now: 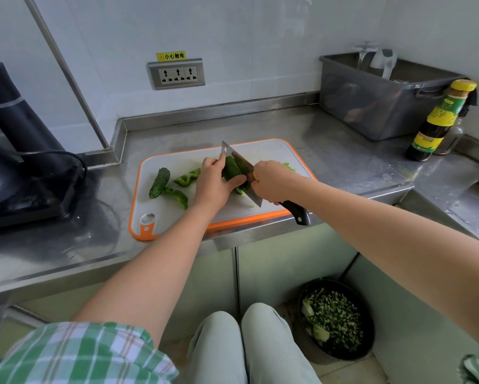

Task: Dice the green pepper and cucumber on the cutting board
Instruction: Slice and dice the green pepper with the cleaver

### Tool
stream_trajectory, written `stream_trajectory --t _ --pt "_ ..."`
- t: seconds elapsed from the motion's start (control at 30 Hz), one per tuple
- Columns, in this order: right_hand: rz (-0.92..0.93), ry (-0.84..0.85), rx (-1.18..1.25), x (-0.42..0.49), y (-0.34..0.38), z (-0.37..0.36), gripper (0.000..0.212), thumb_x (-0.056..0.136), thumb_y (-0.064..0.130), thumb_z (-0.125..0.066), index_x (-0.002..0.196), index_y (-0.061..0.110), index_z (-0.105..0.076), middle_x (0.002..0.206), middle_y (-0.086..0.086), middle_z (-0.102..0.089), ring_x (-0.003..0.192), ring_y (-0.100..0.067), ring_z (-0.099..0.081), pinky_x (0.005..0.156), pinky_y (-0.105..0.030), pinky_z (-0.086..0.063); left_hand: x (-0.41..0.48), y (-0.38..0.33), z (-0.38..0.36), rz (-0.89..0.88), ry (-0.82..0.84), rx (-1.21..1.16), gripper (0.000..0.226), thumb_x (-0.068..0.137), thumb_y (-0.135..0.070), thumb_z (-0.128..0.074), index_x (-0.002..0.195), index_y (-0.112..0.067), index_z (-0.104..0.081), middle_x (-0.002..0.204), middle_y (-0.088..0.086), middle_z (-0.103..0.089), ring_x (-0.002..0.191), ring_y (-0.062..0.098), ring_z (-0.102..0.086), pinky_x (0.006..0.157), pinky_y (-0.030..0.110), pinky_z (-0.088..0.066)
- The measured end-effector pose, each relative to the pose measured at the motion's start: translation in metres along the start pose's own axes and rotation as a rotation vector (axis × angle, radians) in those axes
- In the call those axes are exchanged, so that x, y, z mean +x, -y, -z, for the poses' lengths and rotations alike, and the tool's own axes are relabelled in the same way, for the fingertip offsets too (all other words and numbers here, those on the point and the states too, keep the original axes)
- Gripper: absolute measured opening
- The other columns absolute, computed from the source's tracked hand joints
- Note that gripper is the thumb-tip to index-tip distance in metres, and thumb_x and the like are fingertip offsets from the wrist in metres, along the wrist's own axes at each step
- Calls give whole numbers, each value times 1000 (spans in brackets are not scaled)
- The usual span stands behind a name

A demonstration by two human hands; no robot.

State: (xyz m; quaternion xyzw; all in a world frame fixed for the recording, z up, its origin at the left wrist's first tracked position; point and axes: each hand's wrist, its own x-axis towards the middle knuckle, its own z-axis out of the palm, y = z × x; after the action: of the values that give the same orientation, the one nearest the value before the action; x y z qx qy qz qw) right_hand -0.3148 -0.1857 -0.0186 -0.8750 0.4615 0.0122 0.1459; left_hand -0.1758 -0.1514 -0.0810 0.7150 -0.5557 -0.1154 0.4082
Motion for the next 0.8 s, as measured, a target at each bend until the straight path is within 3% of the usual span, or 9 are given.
stream_trajectory --t 0.2,0.3,0.43,0.7,0.8 --pt "3 -8 8 11 6 -10 17 93 6 -41 75 6 -42 65 -10 -52 46 -20 -52 42 -25 -43 0 3 1 15 13 -19 78 83 -31 -73 147 -7 -34 121 11 -44 109 23 -51 89 20 -36" --pt "-17 -37 10 15 8 -12 14 93 8 -42 80 5 -43 66 -8 -49 48 -20 -49 43 -26 -40 -2 7 5 26 43 -46 79 83 -29 -74 147 -7 -34 126 10 -43 113 21 -50 93 19 -34" --pt "-67 -71 111 22 -1 -14 22 90 5 -42 70 9 -38 60 -9 -50 43 -20 -51 40 -22 -35 -11 16 17 29 27 -52 69 81 -28 -76 140 -11 -43 128 10 -43 112 19 -51 94 20 -34" --pt "-123 -147 326 19 -19 1 10 85 2 -42 75 3 -45 67 -19 -61 45 -26 -51 45 -25 -41 -19 16 33 102 -8 175 65 79 -21 -71 135 -7 -43 124 14 -47 113 28 -48 81 23 -32" --pt "-106 -106 431 8 -15 5 9 86 3 -43 81 1 -49 64 -17 -58 45 -25 -49 44 -25 -41 -21 13 33 86 -40 369 57 80 -24 -68 130 -4 -48 123 16 -47 113 33 -45 88 31 -35"
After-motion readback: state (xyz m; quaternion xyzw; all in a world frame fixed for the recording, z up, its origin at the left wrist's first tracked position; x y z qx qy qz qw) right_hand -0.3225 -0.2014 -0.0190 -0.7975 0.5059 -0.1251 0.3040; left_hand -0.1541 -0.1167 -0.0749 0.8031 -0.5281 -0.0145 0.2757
